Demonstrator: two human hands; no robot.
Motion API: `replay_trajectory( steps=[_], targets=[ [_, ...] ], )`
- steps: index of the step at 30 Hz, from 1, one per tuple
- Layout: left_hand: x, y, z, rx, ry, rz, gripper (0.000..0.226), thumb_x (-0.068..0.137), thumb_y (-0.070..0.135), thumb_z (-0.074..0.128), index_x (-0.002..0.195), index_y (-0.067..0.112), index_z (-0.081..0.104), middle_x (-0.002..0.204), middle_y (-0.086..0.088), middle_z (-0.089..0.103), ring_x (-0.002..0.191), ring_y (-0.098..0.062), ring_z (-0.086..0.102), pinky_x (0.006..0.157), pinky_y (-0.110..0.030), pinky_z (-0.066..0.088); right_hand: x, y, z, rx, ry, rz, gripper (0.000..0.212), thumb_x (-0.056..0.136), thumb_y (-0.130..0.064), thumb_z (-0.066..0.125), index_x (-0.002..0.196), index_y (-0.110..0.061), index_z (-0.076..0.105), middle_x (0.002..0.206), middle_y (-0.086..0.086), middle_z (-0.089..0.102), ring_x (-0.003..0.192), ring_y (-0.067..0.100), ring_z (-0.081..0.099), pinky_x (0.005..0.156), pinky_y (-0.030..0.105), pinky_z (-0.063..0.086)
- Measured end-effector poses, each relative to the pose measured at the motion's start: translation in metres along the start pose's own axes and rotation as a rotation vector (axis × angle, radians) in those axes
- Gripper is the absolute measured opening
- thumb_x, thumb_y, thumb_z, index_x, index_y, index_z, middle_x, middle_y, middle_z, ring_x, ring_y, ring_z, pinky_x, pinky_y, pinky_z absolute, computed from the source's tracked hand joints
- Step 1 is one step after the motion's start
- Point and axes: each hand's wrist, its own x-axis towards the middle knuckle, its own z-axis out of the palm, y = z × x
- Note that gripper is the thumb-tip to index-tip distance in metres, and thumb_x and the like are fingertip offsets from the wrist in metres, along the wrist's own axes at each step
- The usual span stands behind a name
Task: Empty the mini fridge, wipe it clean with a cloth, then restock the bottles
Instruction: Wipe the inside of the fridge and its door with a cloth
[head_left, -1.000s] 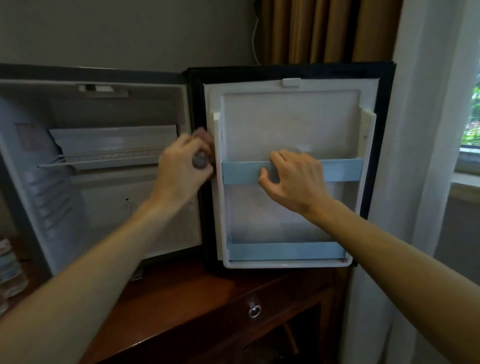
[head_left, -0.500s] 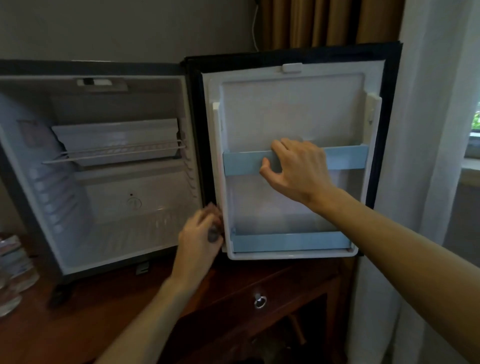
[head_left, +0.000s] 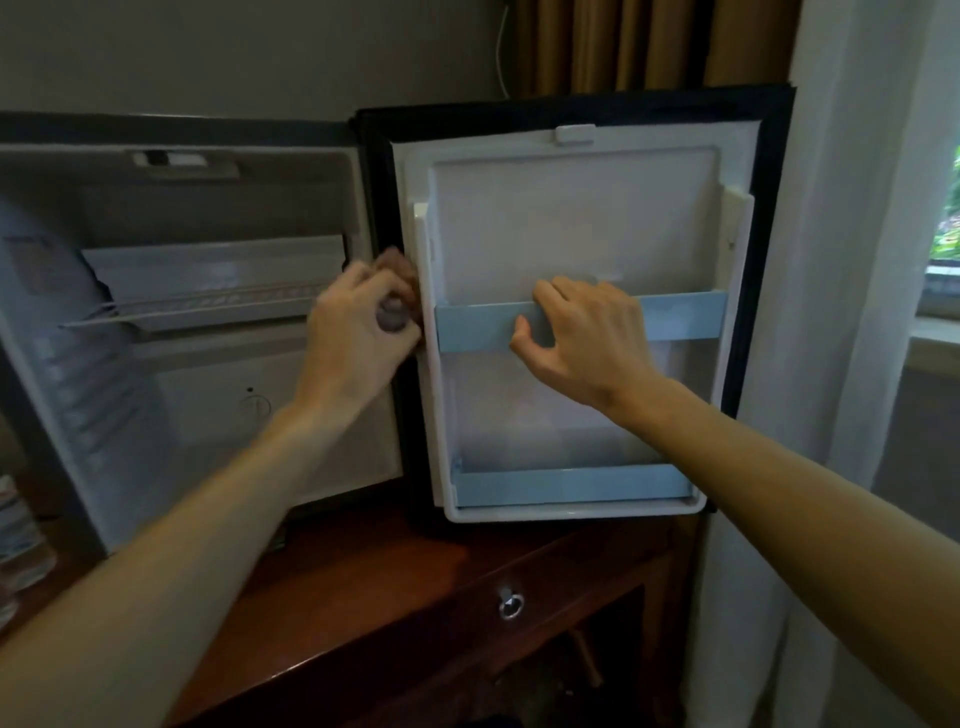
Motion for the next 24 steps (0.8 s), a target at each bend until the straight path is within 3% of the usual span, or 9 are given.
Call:
replay_trajectory(
  steps=[5, 9, 12, 17, 24],
  targets=[
    [0.046, -0.001, -0.013, 0.068, 0.08, 0.064, 0.02, 0.078, 0.016, 0.077, 0.096, 0.014, 0.07, 0.1, -0.002, 0.06, 0.082, -0.01, 0.057, 0.073, -0.01, 0.038, 0.0, 0.0, 0.001, -0.007, 0.013, -0.003, 0.03, 0.086, -0.042, 0.052, 0.07, -0.019, 0.042, 0.065, 0.003, 0.053, 0.056, 0.024, 0.047, 0.058, 0.03, 0.021],
    [-0.002, -0.007, 0.007, 0.043, 0.065, 0.013, 0.02, 0.075, 0.009, 0.076, 0.093, 0.014, 0.069, 0.098, 0.0, 0.06, 0.081, -0.011, 0.056, 0.073, -0.02, 0.043, 0.0, 0.0, -0.001, -0.021, -0.001, 0.006, 0.031, 0.086, -0.042, 0.052, 0.07, -0.016, 0.047, 0.065, 0.003, 0.053, 0.056, 0.024, 0.047, 0.058, 0.03, 0.021],
    [-0.049, -0.011, 0.024, 0.012, 0.0, -0.035, 0.025, 0.076, 0.007, 0.08, 0.094, 0.016, 0.067, 0.107, 0.002, 0.059, 0.089, -0.011, 0.06, 0.079, -0.021, 0.05, 0.0, 0.0, -0.001, -0.015, 0.008, 0.001, 0.031, 0.086, -0.041, 0.052, 0.069, -0.016, 0.047, 0.065, 0.003, 0.053, 0.055, 0.023, 0.045, 0.058, 0.03, 0.021],
    [-0.126, -0.008, 0.053, -0.009, -0.058, -0.166, 0.028, 0.073, 0.003, 0.084, 0.091, 0.016, 0.067, 0.104, 0.005, 0.058, 0.089, -0.013, 0.057, 0.077, -0.018, 0.046, 0.0, 0.0, -0.001, -0.018, -0.009, 0.002, 0.032, 0.087, -0.042, 0.052, 0.07, -0.016, 0.045, 0.065, 0.004, 0.053, 0.056, 0.025, 0.046, 0.056, 0.032, 0.024],
    [-0.163, -0.019, 0.068, -0.041, -0.131, -0.196, 0.032, 0.071, 0.003, 0.086, 0.092, 0.017, 0.067, 0.105, 0.009, 0.055, 0.093, -0.013, 0.057, 0.079, -0.03, 0.056, 0.001, 0.001, 0.001, -0.011, -0.006, 0.007, 0.034, 0.088, -0.042, 0.051, 0.069, -0.016, 0.041, 0.063, 0.003, 0.049, 0.054, 0.019, 0.034, 0.056, 0.03, 0.022]
  ],
)
